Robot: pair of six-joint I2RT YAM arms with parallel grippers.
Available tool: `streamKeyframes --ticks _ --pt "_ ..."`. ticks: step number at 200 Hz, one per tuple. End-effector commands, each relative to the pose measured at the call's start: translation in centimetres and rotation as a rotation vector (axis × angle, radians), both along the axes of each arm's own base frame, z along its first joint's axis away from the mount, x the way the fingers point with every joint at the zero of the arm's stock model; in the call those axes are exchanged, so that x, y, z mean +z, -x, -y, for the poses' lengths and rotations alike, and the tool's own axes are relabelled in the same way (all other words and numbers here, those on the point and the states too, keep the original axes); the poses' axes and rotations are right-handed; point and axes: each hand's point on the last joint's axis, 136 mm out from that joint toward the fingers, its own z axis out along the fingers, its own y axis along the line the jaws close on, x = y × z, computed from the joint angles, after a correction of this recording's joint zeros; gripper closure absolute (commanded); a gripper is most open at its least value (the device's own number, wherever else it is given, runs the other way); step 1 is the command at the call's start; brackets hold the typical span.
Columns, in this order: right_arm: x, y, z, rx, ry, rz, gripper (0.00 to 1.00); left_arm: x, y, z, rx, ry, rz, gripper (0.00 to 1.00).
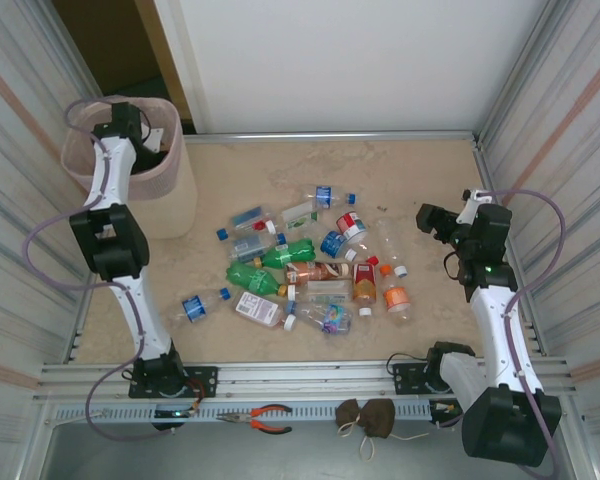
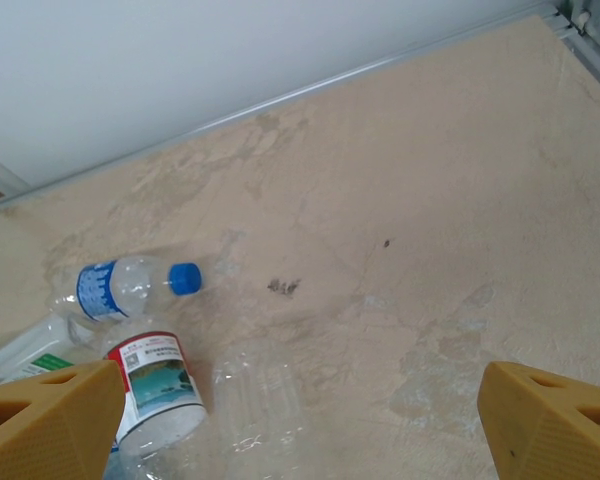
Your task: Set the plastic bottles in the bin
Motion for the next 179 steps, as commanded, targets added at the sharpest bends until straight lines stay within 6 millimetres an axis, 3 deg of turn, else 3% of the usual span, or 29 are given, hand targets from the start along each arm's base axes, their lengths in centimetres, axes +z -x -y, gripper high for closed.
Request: streamKeyframes --ticks 1,54,111,155,179 --pt "0.2 -0.2 0.0 0.004 0.028 0.019 0.1 2.6 2.4 1.3 0.004 0.034 -0.004 0.54" --pt "0.5 -0.1 -0.2 0.008 0.032 0.024 0.1 5.0 2.4 1.9 -0.01 0.011 0.053 0.36" --pt "1.1 0.2 -0.3 0.007 0.038 0.038 0.1 7.7 3.2 2.2 -0.023 -0.002 0.109 0.24" --pt "1.7 0.4 -0.4 0.013 0.038 0.052 0.1 10.3 4.0 2.5 -0.033 -0.015 0.164 0.24" --pt "2.2 0.5 -0.5 0.015 0.041 0.063 0.1 12.9 4.8 3.0 -0.05 -0.013 0.223 0.24"
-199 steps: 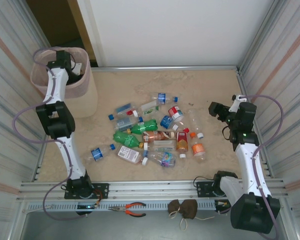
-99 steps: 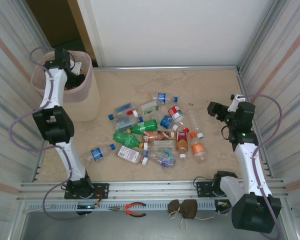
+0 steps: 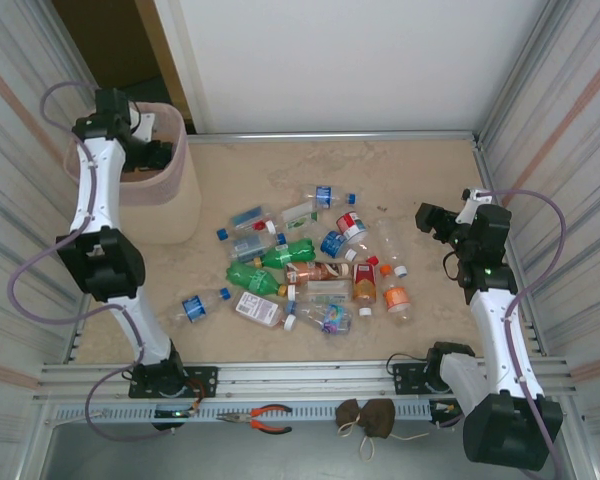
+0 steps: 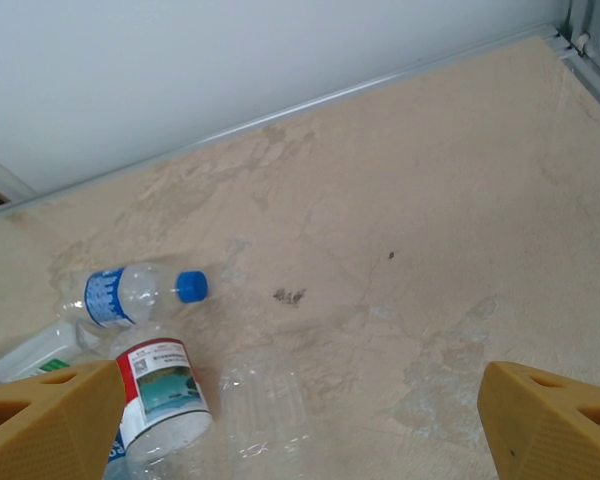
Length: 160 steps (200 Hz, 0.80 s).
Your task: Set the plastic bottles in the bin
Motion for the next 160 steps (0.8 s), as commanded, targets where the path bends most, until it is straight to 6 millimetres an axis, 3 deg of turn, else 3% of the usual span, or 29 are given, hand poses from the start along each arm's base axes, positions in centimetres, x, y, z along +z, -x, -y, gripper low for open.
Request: streamKeyframes --ticks 1,63,114,136,160 --pt "1.4 0.2 -0.3 0.015 0.029 0.033 0.1 4.5 1.6 1.6 -0.047 0.003 0.087 0.24" --pt "2.0 0.4 -0.5 0.027 0.03 0.044 0.1 10.7 4.7 4.3 -0.155 -0.056 0.245 0.25" --pt "2.3 0.6 -0.7 0.033 0.031 0.051 0.1 14.3 7.4 5.6 -0.198 -0.08 0.342 0.29" --pt "2.5 0.6 -0.8 0.033 0.032 0.054 0.1 14.5 8.5 7.9 -0.275 -0.119 0.339 0.3" --pt "2.5 0.6 -0.8 0.035 0.032 0.055 0.1 12.9 9.5 11.1 -0.389 -0.173 0.283 0.3"
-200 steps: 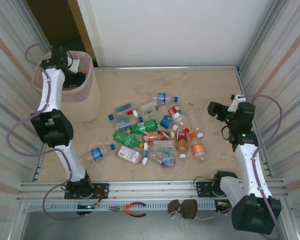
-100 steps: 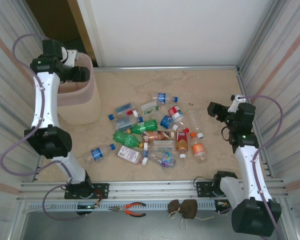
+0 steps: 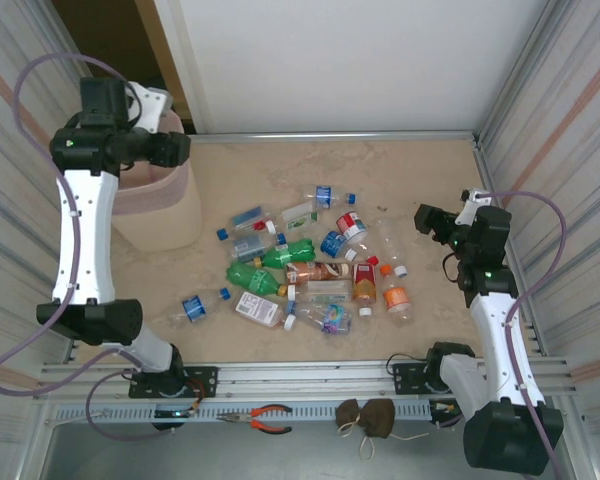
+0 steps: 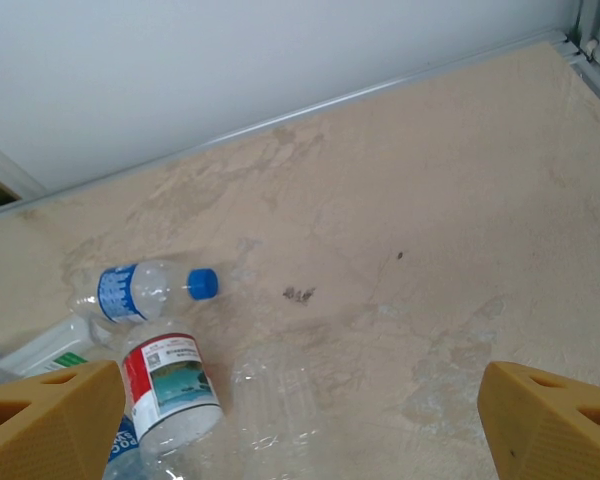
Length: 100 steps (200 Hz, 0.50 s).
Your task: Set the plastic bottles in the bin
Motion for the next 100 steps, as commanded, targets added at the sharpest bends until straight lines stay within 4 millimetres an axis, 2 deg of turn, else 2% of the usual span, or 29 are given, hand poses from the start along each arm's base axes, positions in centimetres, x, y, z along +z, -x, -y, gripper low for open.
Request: streamKeyframes --ticks 1,29,50,72,100 --pt "2.1 0.0 -0.3 0.02 0.031 0.048 0.1 -0.7 1.8 2.7 -0.102 -0.091 -0.033 0.3" --pt "2.0 -0.2 -0.6 0.032 0.027 0.044 0.1 -3.3 1.6 6.2 -0.163 -0.124 -0.111 0.3" --pt "2.0 -0.2 -0.7 0.034 0.027 0.043 0.1 -6.0 0.6 7.5 -0.147 -0.111 -0.178 0.3" --pt "1.8 0.0 -0.7 0.034 0.032 0.039 0.1 -8.7 -0.7 7.2 -0.095 -0.131 -0.221 0.31" --pt "1.9 0.3 -0.5 0.028 0.048 0.041 0.1 -10.9 -1.5 5.2 -0.017 -0.221 -0.273 0.31"
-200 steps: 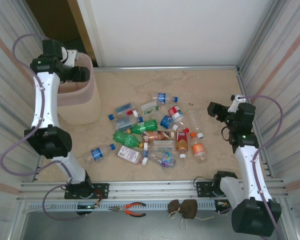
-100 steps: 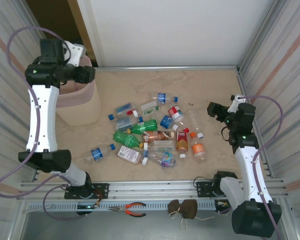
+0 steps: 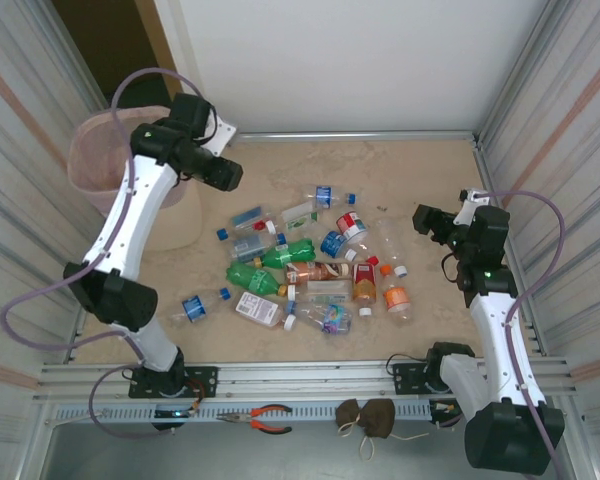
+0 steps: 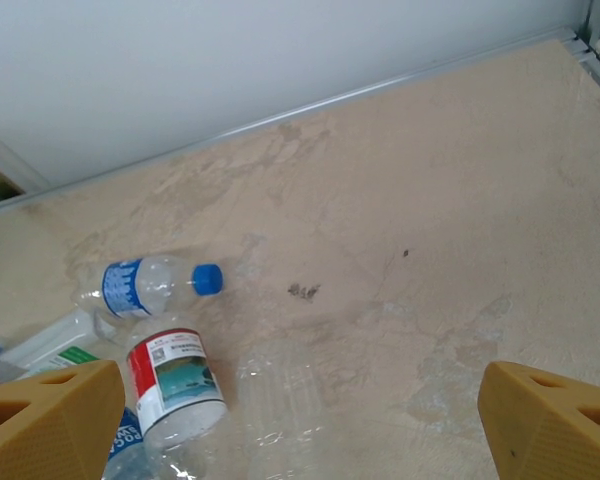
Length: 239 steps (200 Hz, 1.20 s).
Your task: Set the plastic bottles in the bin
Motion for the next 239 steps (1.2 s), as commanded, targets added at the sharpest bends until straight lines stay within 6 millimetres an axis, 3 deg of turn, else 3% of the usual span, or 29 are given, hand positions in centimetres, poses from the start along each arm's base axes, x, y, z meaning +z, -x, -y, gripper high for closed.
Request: streamKeyframes --ticks 1,54,94,145,168,190,239 --pt "2.0 0.3 -0.1 0.014 0.042 0.044 0.1 -1.1 -0.9 -2.2 0.096 -0.084 -0.006 0.31" --pt "1.8 0.5 -0.1 0.013 0.041 0.043 0.09 -1.4 0.3 -5.1 0.166 -0.093 -0.024 0.31" --pt "1.5 0.5 -0.1 0.012 0.041 0.04 0.09 -1.7 2.2 -5.2 0.123 -0.094 -0.049 0.3" --pt "1.1 0.7 -0.1 0.011 0.042 0.036 0.09 -2.5 7.0 -0.6 -0.188 -0.032 -0.051 0.31" --pt "0.8 0.6 -0.2 0.015 0.037 0.032 0.09 -5.1 10.5 1.5 -0.392 -0.132 -0.084 0.32" --pt "0.5 0.6 -0.3 0.021 0.036 0.025 0.09 -7.8 13.2 2.2 -0.503 -0.224 -0.146 0.32" --pt "0.6 0.7 -0.3 0.028 0.055 0.024 0.09 -13.8 18.1 0.0 -0.583 -0.309 -0.322 0.32"
